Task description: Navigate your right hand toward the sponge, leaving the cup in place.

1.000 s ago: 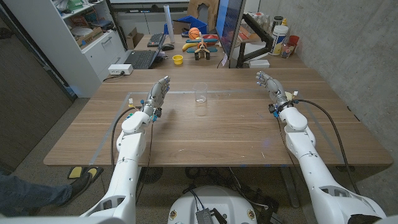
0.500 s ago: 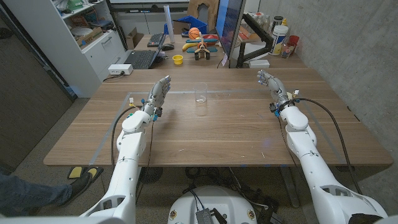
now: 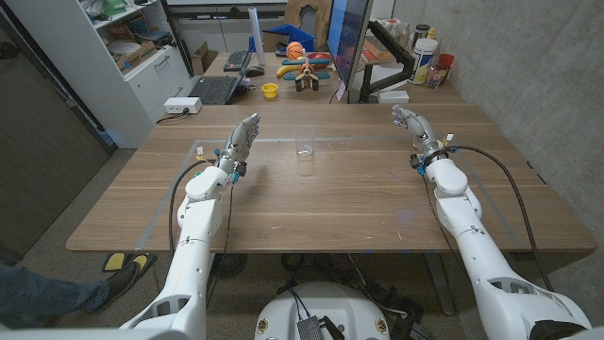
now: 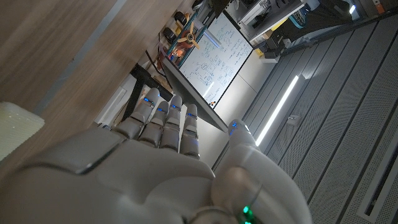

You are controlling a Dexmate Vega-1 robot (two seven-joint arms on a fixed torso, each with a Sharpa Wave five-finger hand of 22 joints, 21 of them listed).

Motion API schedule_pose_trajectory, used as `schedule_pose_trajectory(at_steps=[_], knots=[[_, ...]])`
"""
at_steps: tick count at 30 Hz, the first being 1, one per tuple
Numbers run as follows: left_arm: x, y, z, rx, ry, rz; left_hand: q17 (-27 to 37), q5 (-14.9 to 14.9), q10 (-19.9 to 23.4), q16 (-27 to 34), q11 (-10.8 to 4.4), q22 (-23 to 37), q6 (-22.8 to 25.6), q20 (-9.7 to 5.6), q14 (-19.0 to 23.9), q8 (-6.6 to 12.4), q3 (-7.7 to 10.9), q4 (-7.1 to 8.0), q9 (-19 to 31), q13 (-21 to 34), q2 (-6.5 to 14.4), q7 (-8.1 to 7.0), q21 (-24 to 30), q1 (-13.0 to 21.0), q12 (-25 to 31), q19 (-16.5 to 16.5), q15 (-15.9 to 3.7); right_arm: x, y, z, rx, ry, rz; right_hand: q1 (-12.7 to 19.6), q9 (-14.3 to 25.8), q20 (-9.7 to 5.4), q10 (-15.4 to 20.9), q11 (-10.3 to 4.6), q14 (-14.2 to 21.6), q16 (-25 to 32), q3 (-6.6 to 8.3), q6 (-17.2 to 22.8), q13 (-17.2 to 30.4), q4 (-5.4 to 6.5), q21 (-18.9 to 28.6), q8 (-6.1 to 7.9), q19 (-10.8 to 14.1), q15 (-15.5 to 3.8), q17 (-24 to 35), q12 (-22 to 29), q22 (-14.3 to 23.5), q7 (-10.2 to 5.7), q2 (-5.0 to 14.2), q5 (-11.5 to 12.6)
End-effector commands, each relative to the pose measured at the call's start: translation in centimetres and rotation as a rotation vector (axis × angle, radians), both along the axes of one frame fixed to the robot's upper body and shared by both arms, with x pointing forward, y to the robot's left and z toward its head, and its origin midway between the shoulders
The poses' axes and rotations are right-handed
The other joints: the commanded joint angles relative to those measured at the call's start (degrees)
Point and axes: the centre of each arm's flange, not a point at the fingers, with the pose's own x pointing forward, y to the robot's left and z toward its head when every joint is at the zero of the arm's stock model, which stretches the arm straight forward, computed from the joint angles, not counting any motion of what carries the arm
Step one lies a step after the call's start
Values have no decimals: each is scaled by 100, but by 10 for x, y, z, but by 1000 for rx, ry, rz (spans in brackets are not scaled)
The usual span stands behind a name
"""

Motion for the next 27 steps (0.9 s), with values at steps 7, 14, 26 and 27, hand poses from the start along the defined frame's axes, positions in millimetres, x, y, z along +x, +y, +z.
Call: schedule_pose_trajectory(at_steps=[7,14,26,27], knots=[[2,0,-1,-5,6,4,32,-26,-11,26,-27,15,48,-77,-60,24,-13,1,25,17,-6,7,-30,74,28,-206,-15,3,-3,5,-34,-20,-45,21,17,-154,38,-29,43,-11,-4,32,18,-47,-43,14,85,-26,8,15,34,-30,-31,33],[4,0,-1,-8,6,3,33,-26,-6,26,-23,15,56,-76,-62,24,-20,1,25,17,-5,13,-38,73,29,-204,-13,3,-5,5,-52,-23,-75,43,17,-160,65,-64,67,-13,2,44,18,-69,-71,14,94,-52,2,19,34,-49,-45,40],[6,0,-1,-26,10,-9,34,-28,-3,32,-14,16,80,-77,-48,28,-30,1,25,17,-3,18,-49,72,30,-198,-15,7,-11,7,-62,-15,-117,112,17,-155,100,-118,98,-23,17,74,18,-128,-114,18,109,-68,-12,23,33,-90,-84,54],[6,0,-1,-26,10,-8,34,-28,0,32,-10,16,82,-77,-47,28,-31,1,25,17,-2,16,-50,72,31,-197,-14,8,-11,7,-69,-15,-119,115,17,-156,103,-123,98,-24,18,75,18,-131,-117,18,110,-68,-13,24,33,-89,-86,55]])
